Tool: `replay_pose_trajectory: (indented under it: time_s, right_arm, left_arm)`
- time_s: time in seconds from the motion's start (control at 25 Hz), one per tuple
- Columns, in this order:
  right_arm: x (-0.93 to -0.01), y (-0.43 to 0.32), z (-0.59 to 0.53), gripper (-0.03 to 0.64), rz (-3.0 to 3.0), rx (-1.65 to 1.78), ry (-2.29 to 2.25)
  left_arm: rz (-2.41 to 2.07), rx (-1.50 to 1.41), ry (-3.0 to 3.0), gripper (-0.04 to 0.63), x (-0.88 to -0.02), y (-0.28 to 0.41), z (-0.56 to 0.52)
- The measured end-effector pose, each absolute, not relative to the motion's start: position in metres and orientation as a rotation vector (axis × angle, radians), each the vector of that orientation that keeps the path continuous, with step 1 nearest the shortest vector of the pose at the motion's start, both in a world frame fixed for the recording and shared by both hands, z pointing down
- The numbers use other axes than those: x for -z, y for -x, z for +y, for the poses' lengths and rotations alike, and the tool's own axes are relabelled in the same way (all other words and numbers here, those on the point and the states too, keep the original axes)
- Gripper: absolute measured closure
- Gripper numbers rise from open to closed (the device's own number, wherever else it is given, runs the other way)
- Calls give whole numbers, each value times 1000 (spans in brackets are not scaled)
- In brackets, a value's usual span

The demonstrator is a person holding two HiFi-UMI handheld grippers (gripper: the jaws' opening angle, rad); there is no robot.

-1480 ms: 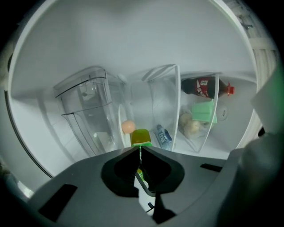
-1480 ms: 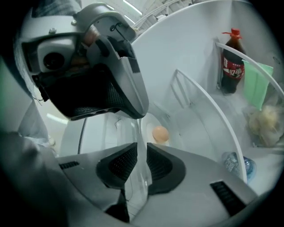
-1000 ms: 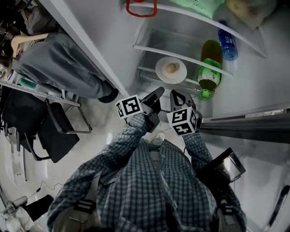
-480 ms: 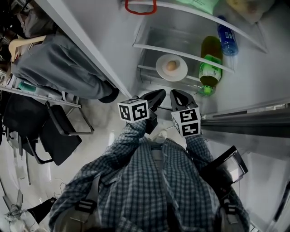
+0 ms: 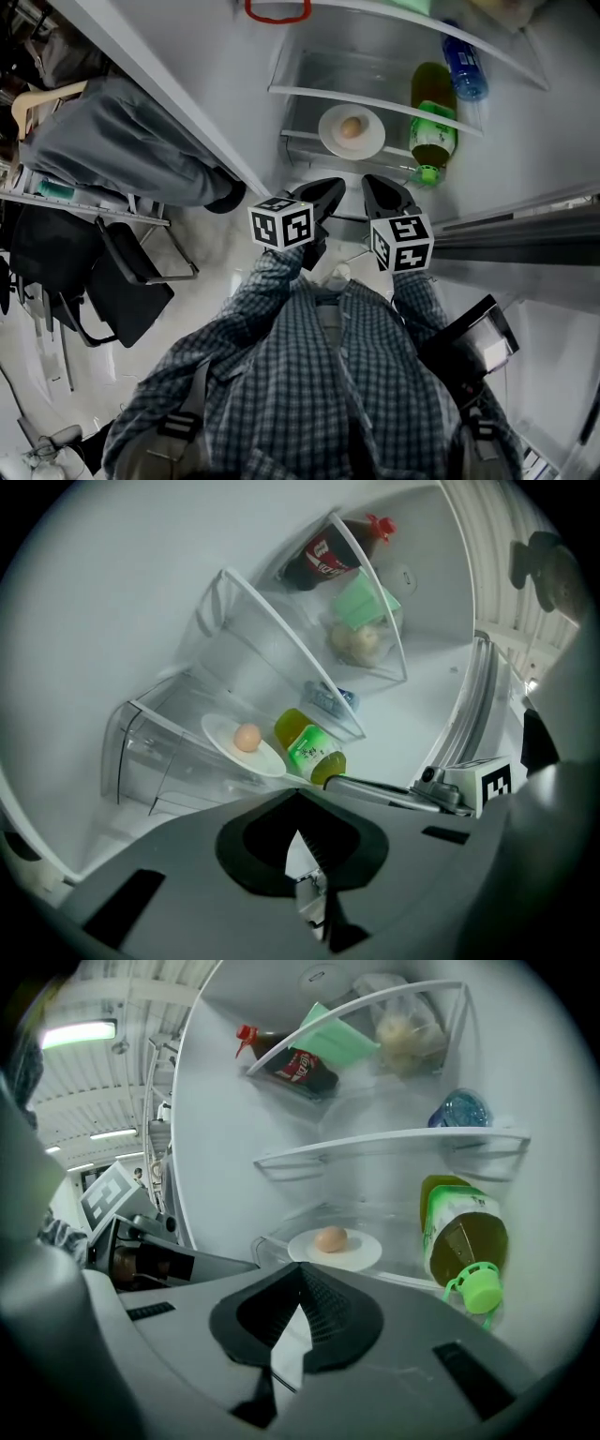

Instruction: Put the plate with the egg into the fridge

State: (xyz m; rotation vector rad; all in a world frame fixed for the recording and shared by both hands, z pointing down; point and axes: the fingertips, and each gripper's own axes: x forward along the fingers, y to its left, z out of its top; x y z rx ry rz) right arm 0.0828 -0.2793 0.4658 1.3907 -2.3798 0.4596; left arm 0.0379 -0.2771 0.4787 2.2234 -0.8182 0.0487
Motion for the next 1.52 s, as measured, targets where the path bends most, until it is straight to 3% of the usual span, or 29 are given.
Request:
replay_pose_trajectory:
  time_s: [1.52]
  right_arm:
    - [-460,-88,-272,611,-2395,-507,-1434]
  left_arm:
    - [-802,-71,-2215,589,-478,-45,-269]
